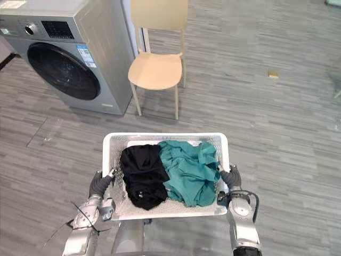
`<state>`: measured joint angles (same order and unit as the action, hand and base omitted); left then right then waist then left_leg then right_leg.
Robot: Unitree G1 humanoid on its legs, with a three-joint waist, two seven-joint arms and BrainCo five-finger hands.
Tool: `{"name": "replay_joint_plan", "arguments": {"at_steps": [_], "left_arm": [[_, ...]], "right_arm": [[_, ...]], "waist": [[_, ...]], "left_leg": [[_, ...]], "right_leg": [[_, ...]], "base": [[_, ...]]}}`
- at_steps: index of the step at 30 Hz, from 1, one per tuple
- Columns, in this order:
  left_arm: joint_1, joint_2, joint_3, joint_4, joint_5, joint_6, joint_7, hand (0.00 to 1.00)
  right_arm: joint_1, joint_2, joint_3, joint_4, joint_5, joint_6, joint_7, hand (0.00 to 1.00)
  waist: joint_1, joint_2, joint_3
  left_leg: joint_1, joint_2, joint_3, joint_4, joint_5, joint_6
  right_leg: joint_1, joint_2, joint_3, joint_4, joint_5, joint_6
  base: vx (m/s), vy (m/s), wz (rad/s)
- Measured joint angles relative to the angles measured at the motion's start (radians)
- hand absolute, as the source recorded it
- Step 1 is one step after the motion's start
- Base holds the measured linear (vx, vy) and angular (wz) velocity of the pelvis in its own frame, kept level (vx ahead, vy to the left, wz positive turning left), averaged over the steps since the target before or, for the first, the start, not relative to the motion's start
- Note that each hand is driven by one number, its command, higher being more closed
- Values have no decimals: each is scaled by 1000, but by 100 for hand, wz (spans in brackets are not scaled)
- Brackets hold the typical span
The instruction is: Pick up the laundry basket with both hands and put the clothes into the washing machine.
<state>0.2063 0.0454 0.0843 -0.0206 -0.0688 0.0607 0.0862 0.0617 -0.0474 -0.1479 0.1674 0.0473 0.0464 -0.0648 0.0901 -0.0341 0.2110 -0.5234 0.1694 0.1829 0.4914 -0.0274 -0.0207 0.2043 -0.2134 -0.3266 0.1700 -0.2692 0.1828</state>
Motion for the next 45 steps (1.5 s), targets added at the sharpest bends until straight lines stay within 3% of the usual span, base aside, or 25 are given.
{"name": "replay_joint_plan", "arguments": {"at_steps": [3, 5, 6, 8, 11, 13, 14, 15, 16, 18, 20, 21, 23, 25, 28, 29, 30, 31, 32, 35, 36, 38, 40, 42, 45], "left_arm": [[3, 1, 7, -1, -2, 0, 5, 100], [27, 20, 5, -15, -2, 0, 6, 100], [39, 29, 5, -38, -1, 0, 7, 100], [44, 50, 3, -62, -1, 0, 10, 100], [41, 51, 5, -64, -1, -3, 10, 100], [29, 50, 1, -64, -1, -3, 8, 100], [22, 47, 1, -63, -1, -3, 8, 100], [16, 40, 1, -52, 2, -2, 9, 100], [11, 19, 3, -39, 3, -1, 10, 100], [10, 5, -3, -37, 6, -1, 10, 100], [-1, -12, -5, -25, 12, -1, 9, 100], [-5, -18, -5, -14, 12, 0, 9, 100], [-30, -20, -18, -14, 12, -3, 7, 100], [-51, -20, -14, -14, 12, -4, 7, 100], [-64, -20, -4, -14, 13, -5, 7, 100], [-65, -20, 3, -17, 18, -5, 8, 100], [-61, -24, 7, -19, 23, -5, 8, 100], [-60, -25, 9, -19, 24, -6, 9, 100], [-71, -1, 24, -14, 36, -4, 12, 100], [-79, 8, 67, -23, 41, -5, 38, 100], [-73, 7, 71, -43, 41, -6, 47, 100], [-71, 12, 70, -63, 42, -8, 47, 100], [-60, 27, 67, -63, 42, -7, 47, 100], [-47, 50, 52, -63, 42, -3, 47, 100], [-42, 71, 46, -42, 42, 0, 50, 100]], "right_arm": [[-34, 1, 1, 17, -1, 1, 2, 100], [-36, 18, 4, 42, -2, 1, 2, 100], [-48, 34, 5, 59, -2, 1, 3, 100], [-55, 49, 5, 60, -2, -2, 3, 100], [-58, 48, 3, 55, -2, -2, 2, 100], [-59, 38, -2, 50, -2, -2, 1, 100], [-61, 35, -3, 43, -2, -2, 0, 100], [-55, 27, 1, 43, -2, -2, -3, 100], [-61, 15, 4, 41, -10, -1, -4, 100], [-61, -1, 4, 39, -9, -1, -5, 100], [-52, -19, 2, 13, -9, -1, -6, 100], [-37, -23, 5, -10, -9, -1, -8, 100], [-13, -24, -2, -66, -9, -1, -24, 100], [-17, -24, -3, -84, -7, -3, -28, 100], [-30, -23, -2, -84, -1, -3, -26, 100], [-34, -23, 1, -84, 0, -3, -22, 100], [-33, -25, 6, -84, 1, -4, -20, 100], [-37, -23, 8, -75, 1, -6, -20, 100], [-46, 3, 9, -53, 1, -7, -25, 100], [-119, 9, 47, -25, 1, -7, -22, 100], [-135, 11, 49, -23, 0, -8, -20, 100], [-139, 22, 45, -22, 0, -20, -23, 100], [-137, 29, 49, -11, -1, -20, -22, 100], [-138, 41, 48, 37, -3, -20, -23, 100], [-141, 45, 68, 63, -4, -18, -22, 100]], "waist": [[7, -8, 6], [6, -6, 10], [4, 0, 13], [-1, 12, 20], [-27, 24, 26], [-41, 25, 26], [-54, 25, 26], [-68, 37, 23], [-62, 76, 21], [-71, 101, 14], [-73, 136, 20], [-67, 142, 19], [-48, 138, 19], [-46, 132, 20], [-24, 117, 23], [-11, 107, 20], [-7, 114, 12], [-2, 106, 13], [-13, 47, -4], [7, 25, -3], [18, 25, -4], [32, 34, -4], [33, 13, -2], [25, -1, 0], [8, 2, 1]], "left_leg": [[16, -19, 8, 169, -169, 19], [137, -24, 52, 179, -248, 47], [191, -11, 73, 161, -265, 55], [291, -3, 106, 90, -278, 55], [421, -8, 156, -15, -290, 35], [456, -7, 177, -37, -298, 22], [471, -6, 176, -37, -311, 1], [515, 5, 143, -19, -358, -52], [544, 44, 105, 0, -373, -72], [532, 80, 53, 121, -357, -89], [448, 165, 19, 375, -233, -64], [401, 213, 23, 502, -112, -35], [274, 273, 73, 695, -127, 20], [193, 265, 125, 659, -173, 25], [127, 201, 139, 364, -203, 3], [114, 158, 119, 182, -185, -15], [129, 124, 81, -41, -84, -43], [139, 108, 73, -62, 41, -4], [138, 54, 78, -66, 38, 19], [120, 33, 66, -1, 0, 67], [125, 26, 61, 22, -24, 60], [157, 21, 57, 14, -101, 29], [200, 12, 83, -4, -138, 30], [266, -12, 110, -53, -150, 50], [319, -15, 122, -106, -141, 72]], "right_leg": [[-62, -75, 58, 295, 37, 6], [-184, -149, 124, 649, 190, -10], [-263, -149, 124, 786, 179, -26], [-396, -135, 78, 911, 121, -108], [-538, -87, -42, 727, 60, -159], [-575, -52, -86, 434, 73, -166], [-578, -29, -81, 239, 124, -172], [-564, 20, -32, 176, 305, -189], [-562, 39, -25, 265, 246, -193], [-538, 57, -38, 345, 151, -193], [-456, 98, -69, 344, 98, -199], [-407, 114, -77, 312, 89, -206], [-290, 132, -74, 203, 82, -203], [-224, 126, -78, 133, 90, -189], [-156, 90, -87, 87, 92, -167], [-135, 56, -87, 85, 81, -120], [-108, 43, -89, 85, 64, -67], [-89, 36, -82, 84, 49, -31], [-88, -7, -88, 58, 56, -28], [-50, 5, -111, -21, 135, -10], [-39, -6, -118, -7, 154, 8], [-67, -27, -111, 107, 156, 9], [-160, -99, -84, 328, 174, -16], [-273, -179, -50, 547, 289, -66], [-343, -163, -64, 607, 153, -97]], "base": [[542, 293, 10], [562, 250, -23], [561, 175, -59], [435, 98, -57], [433, 4, -38], [382, -37, -6], [556, -107, 23], [800, -181, 12], [731, -199, 2], [545, -191, -2], [438, -161, 2], [402, -88, -5], [446, -35, -2], [382, 45, 10], [375, 181, 0], [356, 295, -6], [370, 318, -4], [384, 281, 31], [366, 233, 39], [294, 155, 25], [240, 124, 8], [162, 162, -2], [109, 143, -19], [139, 127, -20], [142, 68, -12]]}}
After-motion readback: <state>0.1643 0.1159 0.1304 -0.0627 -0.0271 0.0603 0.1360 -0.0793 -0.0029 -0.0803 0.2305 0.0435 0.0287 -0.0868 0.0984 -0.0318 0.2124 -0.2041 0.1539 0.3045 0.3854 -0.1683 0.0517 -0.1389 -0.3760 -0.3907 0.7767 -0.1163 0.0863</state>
